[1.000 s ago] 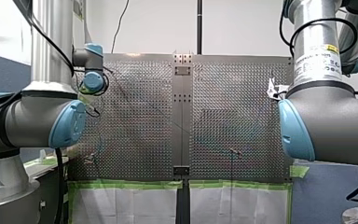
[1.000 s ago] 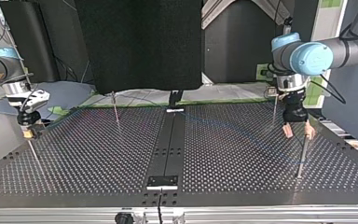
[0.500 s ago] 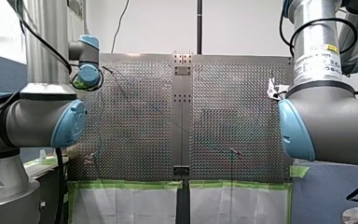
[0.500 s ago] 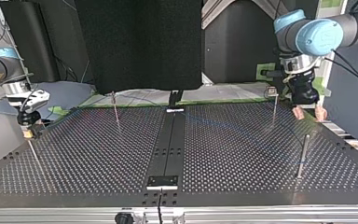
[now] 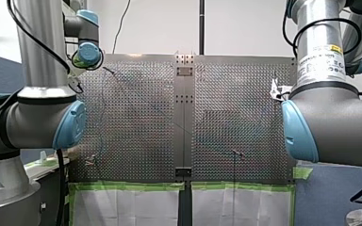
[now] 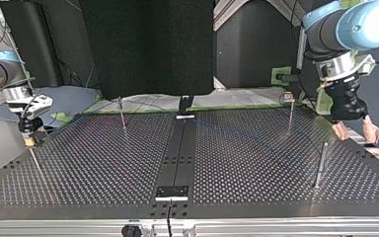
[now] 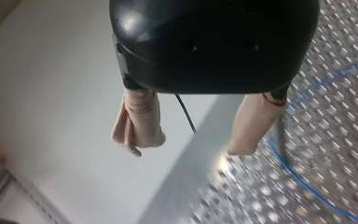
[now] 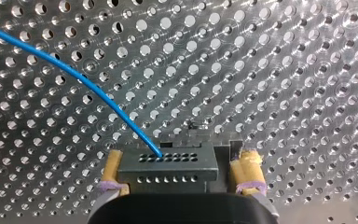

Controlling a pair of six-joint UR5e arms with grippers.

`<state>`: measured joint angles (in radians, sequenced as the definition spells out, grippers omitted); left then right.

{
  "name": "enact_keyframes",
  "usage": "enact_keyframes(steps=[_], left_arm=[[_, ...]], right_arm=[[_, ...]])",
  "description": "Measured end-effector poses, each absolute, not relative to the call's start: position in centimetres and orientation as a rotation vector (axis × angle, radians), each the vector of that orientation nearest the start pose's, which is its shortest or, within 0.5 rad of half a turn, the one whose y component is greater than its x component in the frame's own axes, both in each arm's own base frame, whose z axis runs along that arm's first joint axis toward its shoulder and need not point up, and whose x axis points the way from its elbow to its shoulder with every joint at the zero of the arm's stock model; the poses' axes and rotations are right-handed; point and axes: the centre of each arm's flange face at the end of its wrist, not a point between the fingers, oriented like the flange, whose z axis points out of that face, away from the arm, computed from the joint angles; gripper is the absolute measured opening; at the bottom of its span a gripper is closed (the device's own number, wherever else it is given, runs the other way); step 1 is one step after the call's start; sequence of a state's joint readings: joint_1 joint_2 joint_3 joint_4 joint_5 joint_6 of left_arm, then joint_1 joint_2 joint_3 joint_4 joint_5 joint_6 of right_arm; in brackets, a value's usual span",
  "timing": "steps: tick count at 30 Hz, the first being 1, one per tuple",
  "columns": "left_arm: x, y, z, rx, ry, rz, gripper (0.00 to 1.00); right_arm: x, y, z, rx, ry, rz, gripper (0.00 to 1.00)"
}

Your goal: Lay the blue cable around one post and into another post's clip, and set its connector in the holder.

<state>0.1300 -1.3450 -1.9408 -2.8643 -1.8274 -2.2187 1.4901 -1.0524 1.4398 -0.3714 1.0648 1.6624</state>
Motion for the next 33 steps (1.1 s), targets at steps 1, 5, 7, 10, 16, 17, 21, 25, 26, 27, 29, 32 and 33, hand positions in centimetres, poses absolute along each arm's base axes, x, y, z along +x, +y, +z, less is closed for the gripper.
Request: enact_keyframes(steps=[1, 5, 7, 10, 16, 17, 21, 25, 26, 27, 29, 32, 33], left_arm=[[41.1, -5.6, 44.0, -0.726, 1.242, -0.241, 1.00], [40.4, -6.0, 46.6, -0.671, 1.237, -0.243, 1.00], [40.3, -6.1, 47.4, -0.649, 1.242, -0.242, 1.00], [40.4, -6.4, 48.4, -0.616, 1.256, -0.239, 1.00], [41.1, -6.8, 49.7, -0.551, 1.303, -0.230, 1.00], [41.4, -6.8, 49.8, -0.539, 1.316, -0.227, 1.00], [42.0, -7.1, 50.4, -0.498, 1.349, -0.222, 1.00], [42.3, -7.4, 51.3, -0.450, 1.375, -0.217, 1.00], [42.4, -7.5, 51.6, -0.435, 1.383, -0.215, 1.00], [42.5, -7.5, 51.8, -0.425, 1.389, -0.213, 1.00], [42.7, -7.6, 52.3, -0.406, 1.401, -0.205, 1.00], [42.8, -7.6, 53.1, -0.385, 1.411, -0.186, 1.00], [42.7, -7.6, 53.4, -0.379, 1.413, -0.179, 1.00]], right_arm=[[12.8, -67.2, 28.2, 1.498, -1.075, 1.575, 1.00], [12.8, -67.2, 28.2, 1.498, -1.075, 1.575, 1.00], [12.8, -67.2, 28.2, 1.498, -1.075, 1.575, 1.00], [12.8, -67.2, 28.2, 1.498, -1.075, 1.575, 1.00], [12.8, -67.2, 28.2, 1.498, -1.075, 1.575, 1.00], [12.8, -67.2, 28.2, 1.498, -1.075, 1.575, 1.00], [12.8, -67.2, 28.2, 1.498, -1.075, 1.575, 1.00], [12.8, -67.2, 28.2, 1.498, -1.075, 1.575, 1.00], [12.8, -67.2, 28.2, 1.498, -1.075, 1.575, 1.00], [12.8, -67.2, 28.2, 1.498, -1.075, 1.575, 1.00], [12.8, -67.2, 28.2, 1.498, -1.075, 1.575, 1.00], [12.8, -67.2, 28.2, 1.498, -1.075, 1.575, 1.00], [12.8, -67.2, 28.2, 1.498, -1.075, 1.575, 1.00]])
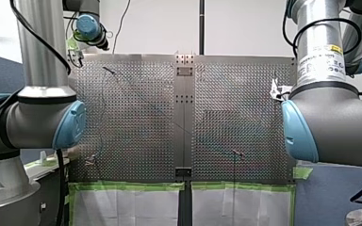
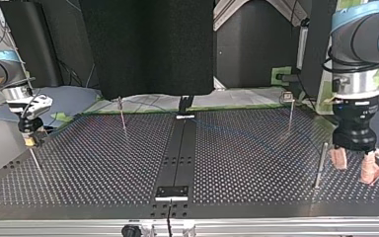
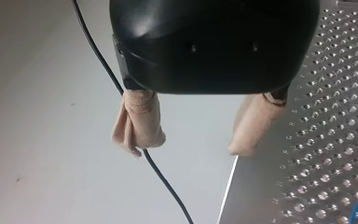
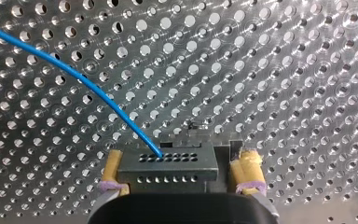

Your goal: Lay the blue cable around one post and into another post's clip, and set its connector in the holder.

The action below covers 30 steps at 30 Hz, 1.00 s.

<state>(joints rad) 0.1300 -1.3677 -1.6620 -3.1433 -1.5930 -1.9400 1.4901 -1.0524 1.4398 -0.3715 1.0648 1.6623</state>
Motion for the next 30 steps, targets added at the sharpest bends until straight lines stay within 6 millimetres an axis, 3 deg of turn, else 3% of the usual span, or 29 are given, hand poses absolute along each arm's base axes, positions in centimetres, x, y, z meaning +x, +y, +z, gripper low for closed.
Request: enact_keyframes(steps=[11, 15, 30], left_arm=[[42.2, -7.6, 57.6, -0.309, 1.432, -0.080, 1.00], [41.9, -8.5, 58.5, -0.273, 1.447, -0.068, 1.00], [41.0, -13.5, 53.0, -0.117, 1.699, -0.013, 1.00]], right_arm=[[12.8, -67.2, 28.2, 1.498, -1.075, 1.575, 1.00], [12.8, -67.2, 28.2, 1.498, -1.075, 1.575, 1.00], [12.8, -67.2, 28.2, 1.498, -1.075, 1.575, 1.00]])
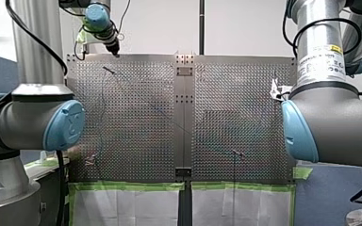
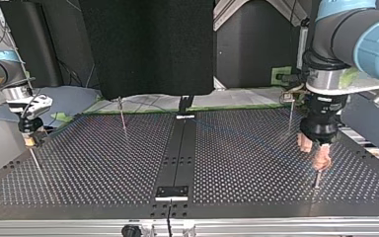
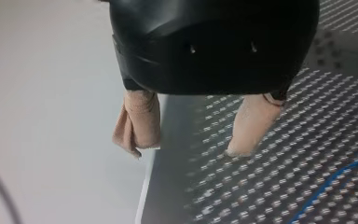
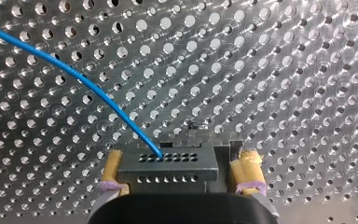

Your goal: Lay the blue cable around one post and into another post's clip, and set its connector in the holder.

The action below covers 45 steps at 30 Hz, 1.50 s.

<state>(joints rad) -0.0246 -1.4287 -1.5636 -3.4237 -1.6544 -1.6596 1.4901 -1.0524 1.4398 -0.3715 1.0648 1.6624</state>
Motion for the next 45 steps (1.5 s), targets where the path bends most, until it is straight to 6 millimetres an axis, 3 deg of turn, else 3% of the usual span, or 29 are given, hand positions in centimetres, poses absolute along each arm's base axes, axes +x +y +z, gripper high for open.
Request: enact_keyframes(steps=[6, 28, 36, 45], left_arm=[[39.8, -14.8, 52.2, -0.059, 1.769, 0.047, 1.00], [39.0, -14.8, 51.6, 0.068, 1.832, 0.169, 1.00], [38.5, -13.6, 50.7, -0.011, 1.833, 0.193, 1.00], [39.9, -11.1, 50.8, -0.100, 1.787, 0.190, 1.00]], right_arm=[[12.8, -67.2, 28.2, 1.498, -1.075, 1.575, 1.00], [12.8, -67.2, 28.2, 1.498, -1.075, 1.575, 1.00], [12.8, -67.2, 28.2, 1.498, -1.075, 1.575, 1.00], [12.8, -67.2, 28.2, 1.498, -1.075, 1.575, 1.00]])
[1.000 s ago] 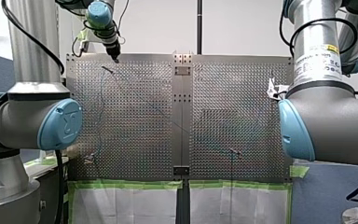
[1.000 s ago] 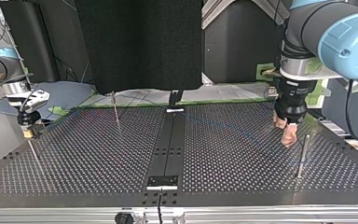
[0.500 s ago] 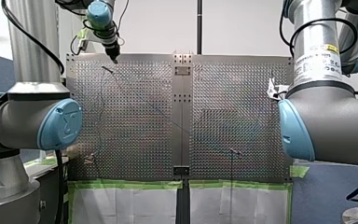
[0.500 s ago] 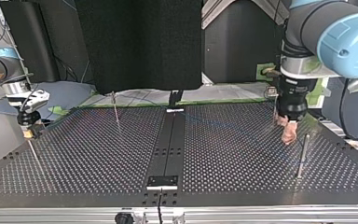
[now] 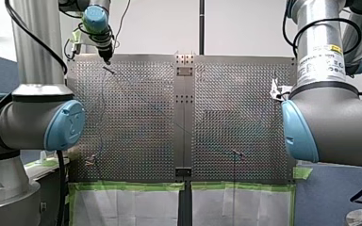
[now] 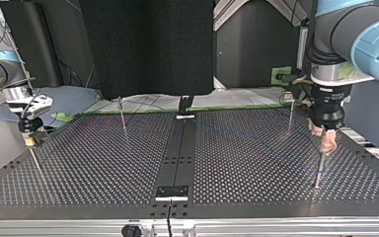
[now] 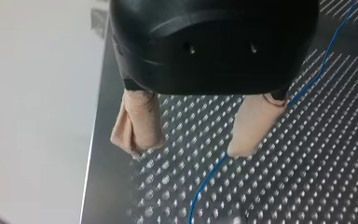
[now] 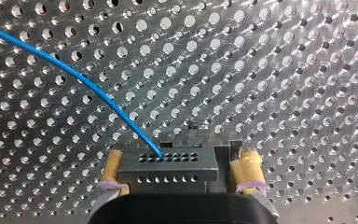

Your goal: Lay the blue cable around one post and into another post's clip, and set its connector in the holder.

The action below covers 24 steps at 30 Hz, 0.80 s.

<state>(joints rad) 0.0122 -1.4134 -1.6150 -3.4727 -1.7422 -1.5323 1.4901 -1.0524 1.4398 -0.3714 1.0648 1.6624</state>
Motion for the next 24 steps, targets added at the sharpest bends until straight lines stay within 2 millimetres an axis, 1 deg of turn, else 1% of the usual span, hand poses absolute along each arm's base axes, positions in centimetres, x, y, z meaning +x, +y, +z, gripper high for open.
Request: enact_keyframes(steps=[8, 15, 24], left_arm=[[40.5, -9.9, 50.7, -0.137, 1.774, 0.202, 1.00], [40.6, -9.7, 50.2, -0.142, 1.777, 0.205, 1.00], [40.6, -9.7, 50.1, -0.140, 1.777, 0.207, 1.00]], right_arm=[[12.8, -67.2, 28.2, 1.498, -1.075, 1.575, 1.00], [12.8, -67.2, 28.2, 1.498, -1.075, 1.575, 1.00], [12.8, -67.2, 28.2, 1.498, -1.075, 1.575, 1.00]])
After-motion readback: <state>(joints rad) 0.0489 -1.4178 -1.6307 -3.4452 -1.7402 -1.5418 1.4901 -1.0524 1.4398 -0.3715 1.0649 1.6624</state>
